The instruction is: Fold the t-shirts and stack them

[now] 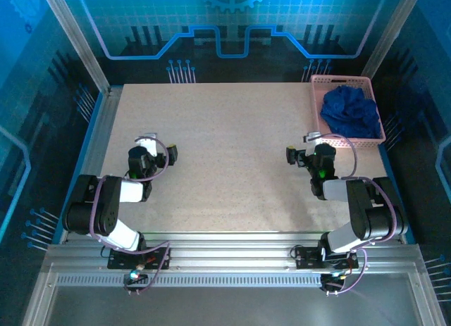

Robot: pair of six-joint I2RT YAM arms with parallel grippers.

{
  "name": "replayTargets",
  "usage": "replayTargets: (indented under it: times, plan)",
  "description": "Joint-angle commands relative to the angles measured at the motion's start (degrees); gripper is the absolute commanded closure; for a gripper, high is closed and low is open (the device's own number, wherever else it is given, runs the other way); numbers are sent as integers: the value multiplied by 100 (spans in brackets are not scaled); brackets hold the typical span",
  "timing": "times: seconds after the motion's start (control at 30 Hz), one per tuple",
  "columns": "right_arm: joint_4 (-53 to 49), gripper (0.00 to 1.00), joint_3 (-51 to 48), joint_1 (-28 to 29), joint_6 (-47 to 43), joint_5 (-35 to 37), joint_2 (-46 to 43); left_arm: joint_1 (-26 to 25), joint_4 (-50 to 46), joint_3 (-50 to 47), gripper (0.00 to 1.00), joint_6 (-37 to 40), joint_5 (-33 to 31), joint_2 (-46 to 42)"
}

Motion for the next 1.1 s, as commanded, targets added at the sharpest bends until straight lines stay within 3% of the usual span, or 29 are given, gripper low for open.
replayTargets:
  times: [0.0, 0.17, 0.3, 0.4, 0.5, 0.67, 0.77, 0.87, 1.07]
  plan:
    - [32, 0, 106, -41, -59, -52, -21, -11, -1, 111, 1, 108, -51, -3]
    - [37, 0, 109, -61, -58, -79, -21, -10, -139, 173, 1, 104, -79, -81]
    - [-1426, 0, 645, -28, -39, -17, -694, -18, -1990, 858, 1, 108, -108, -916]
    - [-2103, 0, 660, 133, -34, -38, -1506, -64, -2772, 1113, 1, -182, -69, -1689]
    - [-3301, 0, 908, 300, 181, -48, -2245, -406, -3996, 1641, 1, -324, -338, -2307]
    - [-5017, 0, 1488, 652, 822, -4, -3197, -796, -5861, 2651, 1, -1367, -442, -2965]
    - [-6857, 0, 2598, 601, 1439, 109, -3081, -858, -6977, 3445, 1, -2121, -124, -2997]
    - [-8444, 0, 3964, 207, 1644, -381, -2433, -896, -7798, 4206, 1, -2549, 378, -2727]
    - [-9631, 0, 5882, -699, 1510, -963, -1039, -1295, -9036, 5671, 1, -2524, 917, -1741]
